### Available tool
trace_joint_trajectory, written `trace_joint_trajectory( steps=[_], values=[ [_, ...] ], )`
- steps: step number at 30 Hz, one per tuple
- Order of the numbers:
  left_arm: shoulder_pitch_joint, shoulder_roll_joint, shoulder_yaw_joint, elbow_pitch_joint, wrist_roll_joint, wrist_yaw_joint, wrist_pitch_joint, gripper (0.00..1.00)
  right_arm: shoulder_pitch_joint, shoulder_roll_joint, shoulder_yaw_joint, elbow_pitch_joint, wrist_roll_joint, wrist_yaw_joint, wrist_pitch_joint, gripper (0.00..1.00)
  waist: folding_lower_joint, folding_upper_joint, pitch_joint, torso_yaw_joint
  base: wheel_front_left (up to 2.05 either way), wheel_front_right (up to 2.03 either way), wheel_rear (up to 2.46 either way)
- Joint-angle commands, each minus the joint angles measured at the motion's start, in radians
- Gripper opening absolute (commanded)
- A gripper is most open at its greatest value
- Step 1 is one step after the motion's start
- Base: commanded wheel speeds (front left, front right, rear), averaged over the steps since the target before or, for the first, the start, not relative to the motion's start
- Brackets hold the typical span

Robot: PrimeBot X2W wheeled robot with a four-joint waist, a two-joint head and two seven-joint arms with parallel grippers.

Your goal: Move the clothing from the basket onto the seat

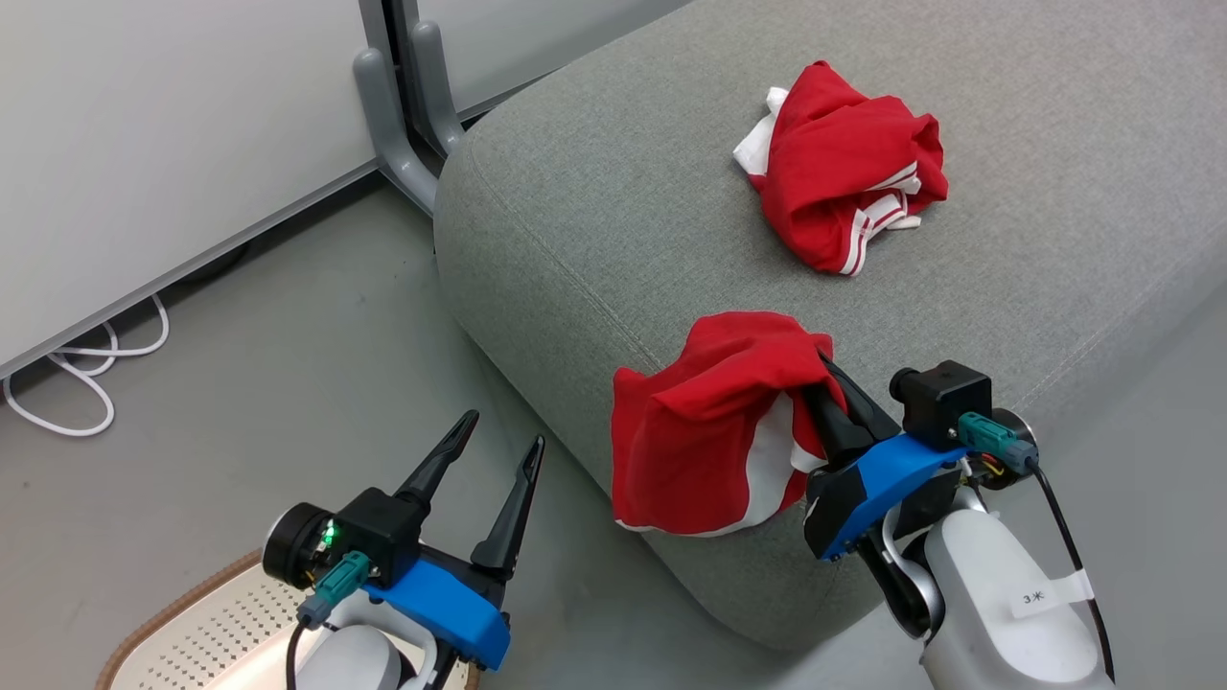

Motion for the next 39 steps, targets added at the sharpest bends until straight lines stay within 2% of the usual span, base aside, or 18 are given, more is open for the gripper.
trace_joint_trajectory(
  steps=[1, 8, 12, 17, 19, 20, 23, 30, 35, 39],
  values=[
    [-0.014, 0.009, 0.0, -0.001, -0.005, -0.001, -0.003, 1.0, 0.002, 0.001, -0.006, -0.005, -0.005, 0.0, 0.004, 0.0, 0.0, 0.0, 0.001, 0.001, 0.0, 0.0, 0.0],
    [0.005, 0.023, 0.031, -0.016, 0.012, -0.001, -0.003, 1.0, -0.116, 0.001, -0.03, 0.016, 0.02, 0.0, 0.049, 0.0, 0.0, 0.0, 0.046, 0.0, 0.0, 0.0, 0.0],
    [-0.046, 0.053, 0.005, -0.029, 0.025, -0.001, -0.003, 1.0, -0.249, -0.008, -0.09, 0.039, -0.004, 0.0, 0.088, 0.0, 0.0, 0.0, 0.12, 0.031, 0.0, 0.0, 0.0],
    [-0.129, 0.097, -0.054, -0.043, 0.032, -0.001, -0.003, 1.0, -0.42, -0.082, -0.182, 0.074, 0.023, 0.0, 0.136, 0.0, 0.0, 0.0, 0.227, 0.084, 0.0, 0.0, 0.0],
    [-0.172, 0.116, -0.084, -0.049, 0.032, -0.001, -0.003, 1.0, -0.473, -0.137, -0.209, 0.085, 0.04, 0.0, 0.156, 0.0, 0.0, 0.0, 0.274, 0.109, 0.0, 0.0, 0.0],
    [-0.172, 0.116, -0.084, -0.049, 0.032, -0.001, -0.003, 1.0, -0.473, -0.137, -0.209, 0.085, 0.04, 0.0, 0.156, 0.0, 0.0, 0.0, 0.274, 0.109, 0.0, 0.0, 0.0],
    [-0.231, 0.143, -0.117, -0.063, 0.032, -0.001, -0.003, 1.0, -0.539, -0.222, -0.254, 0.1, 0.044, 0.0, 0.174, 0.0, 0.0, 0.0, 0.334, 0.136, 0.0, 0.0, 0.0],
    [-0.33, 0.198, -0.176, -0.12, 0.042, -0.001, -0.003, 1.0, -0.636, -0.362, -0.456, 0.109, 0.027, 0.0, 0.14, 0.0, 0.0, 0.0, 0.476, 0.185, 0.0, 0.0, 0.0],
    [-0.385, 0.235, -0.205, -0.162, 0.051, -0.001, -0.003, 1.0, -0.649, -0.384, -0.598, 0.128, -0.018, 0.0, 0.096, 0.0, 0.0, 0.0, 0.562, 0.207, 0.0, 0.0, 0.0],
    [-0.413, 0.248, -0.211, -0.202, 0.058, -0.001, -0.003, 1.0, -0.618, -0.396, -0.658, 0.173, -0.063, 0.0, 0.06, 0.0, 0.0, 0.0, 0.61, 0.226, 0.0, 0.0, 0.0]
  ],
)
